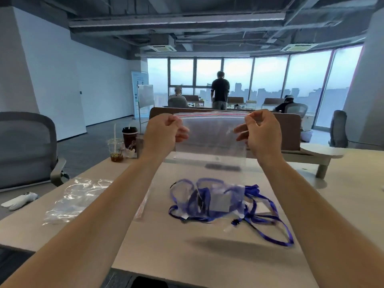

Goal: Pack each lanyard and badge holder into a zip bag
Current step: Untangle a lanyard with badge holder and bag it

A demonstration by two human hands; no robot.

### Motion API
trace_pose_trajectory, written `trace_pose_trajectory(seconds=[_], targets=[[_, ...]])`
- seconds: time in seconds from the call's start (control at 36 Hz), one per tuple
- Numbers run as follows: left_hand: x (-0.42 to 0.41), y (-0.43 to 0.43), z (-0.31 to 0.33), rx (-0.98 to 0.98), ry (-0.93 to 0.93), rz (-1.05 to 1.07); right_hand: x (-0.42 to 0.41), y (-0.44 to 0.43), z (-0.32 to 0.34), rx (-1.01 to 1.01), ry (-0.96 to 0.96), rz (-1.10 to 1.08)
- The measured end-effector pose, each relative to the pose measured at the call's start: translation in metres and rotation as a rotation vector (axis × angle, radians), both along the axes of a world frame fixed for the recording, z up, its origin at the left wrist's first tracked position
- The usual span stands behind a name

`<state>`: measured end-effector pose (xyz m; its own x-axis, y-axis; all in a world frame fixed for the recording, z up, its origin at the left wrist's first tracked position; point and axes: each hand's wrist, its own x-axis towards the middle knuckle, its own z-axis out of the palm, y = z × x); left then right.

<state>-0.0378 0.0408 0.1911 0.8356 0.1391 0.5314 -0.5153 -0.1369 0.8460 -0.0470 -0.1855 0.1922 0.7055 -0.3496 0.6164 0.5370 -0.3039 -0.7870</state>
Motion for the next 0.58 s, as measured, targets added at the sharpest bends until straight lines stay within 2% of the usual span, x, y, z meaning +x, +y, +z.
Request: trace_pose_trajectory(seconds=[0.22,0.58], targets=[[-0.01,-0.094,-0.007,0.109,-0.007,-0.113,-0.039,-0.095,-0.008,-0.086,0.042,-0.312],[-0.028,-0.251,-0.021,0.183,-0.043,-0.283,-0.107,-0.244,-0.025,-0.062,0.102,-0.581]])
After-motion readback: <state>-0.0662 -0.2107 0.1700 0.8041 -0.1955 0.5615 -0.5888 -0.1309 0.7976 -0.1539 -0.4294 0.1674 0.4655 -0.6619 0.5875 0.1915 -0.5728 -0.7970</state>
